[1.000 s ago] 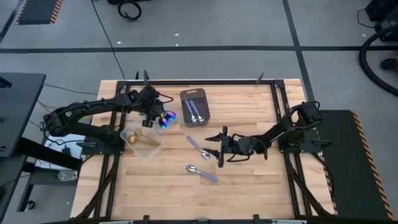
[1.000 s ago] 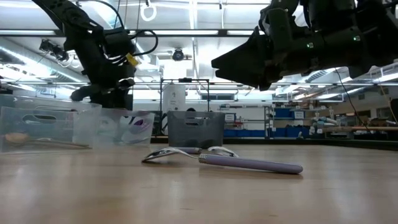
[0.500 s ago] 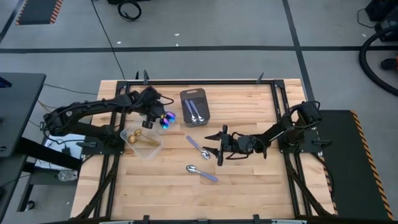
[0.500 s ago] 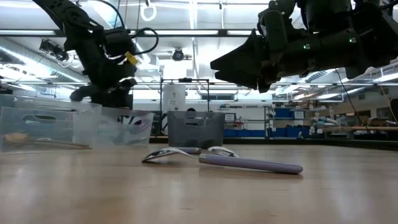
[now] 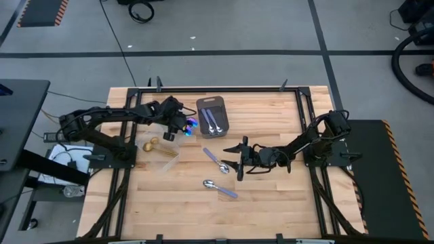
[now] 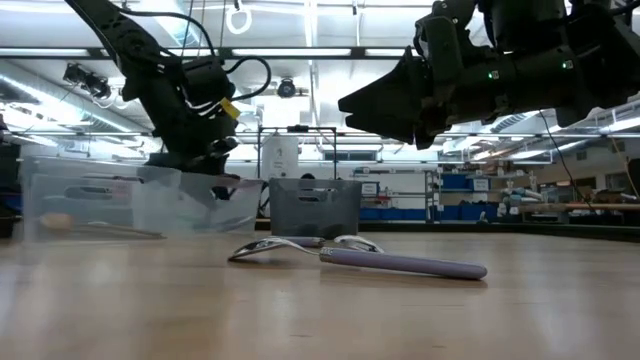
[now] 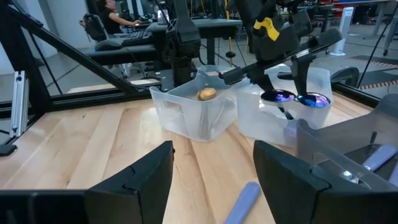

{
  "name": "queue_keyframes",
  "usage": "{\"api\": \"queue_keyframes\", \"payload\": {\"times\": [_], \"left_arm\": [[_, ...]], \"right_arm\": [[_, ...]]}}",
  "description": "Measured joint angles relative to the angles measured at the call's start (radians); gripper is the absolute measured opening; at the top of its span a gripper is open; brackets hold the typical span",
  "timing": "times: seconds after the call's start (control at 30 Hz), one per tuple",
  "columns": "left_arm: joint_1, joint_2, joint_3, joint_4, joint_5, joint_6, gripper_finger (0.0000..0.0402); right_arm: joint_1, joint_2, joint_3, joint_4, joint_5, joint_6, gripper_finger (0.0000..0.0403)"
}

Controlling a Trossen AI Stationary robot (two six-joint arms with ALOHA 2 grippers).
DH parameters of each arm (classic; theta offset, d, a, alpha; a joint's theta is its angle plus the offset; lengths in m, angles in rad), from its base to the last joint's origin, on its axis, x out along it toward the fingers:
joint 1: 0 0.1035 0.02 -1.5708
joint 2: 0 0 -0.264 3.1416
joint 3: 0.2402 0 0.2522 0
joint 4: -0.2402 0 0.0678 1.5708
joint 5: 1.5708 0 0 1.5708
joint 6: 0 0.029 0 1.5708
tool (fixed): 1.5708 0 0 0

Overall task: Sort silverware by color (type)
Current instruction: Put the blue spoon into the top transparent bin

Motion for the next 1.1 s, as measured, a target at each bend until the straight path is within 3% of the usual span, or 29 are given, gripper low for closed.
{"api": "queue_keyframes", "payload": {"times": [0.33, 0.63, 0.9, 1.1], "left_arm": [[-0.013, -0.008, 0.0, 0.004, -0.004, -0.027, 0.0112], [-0.012, -0.008, 0.005, 0.019, -0.02, -0.082, 0.0013], [-0.036, -0.042, -0.002, -0.011, -0.122, -0.095, 0.0009], [-0.056, -0.116, 0.0, -0.061, -0.139, -0.093, 0.0009]], "right_arm": [[0.0, 0.0, 0.0, -0.001, -0.008, 0.0, 0.023], [0.0, 0.0, 0.0, 0.001, -0.022, 0.007, 0.023], [0.0, 0.0, 0.0, 0.001, -0.026, 0.007, 0.023], [0.0, 0.0, 0.0, -0.001, -0.026, 0.007, 0.023]]}}
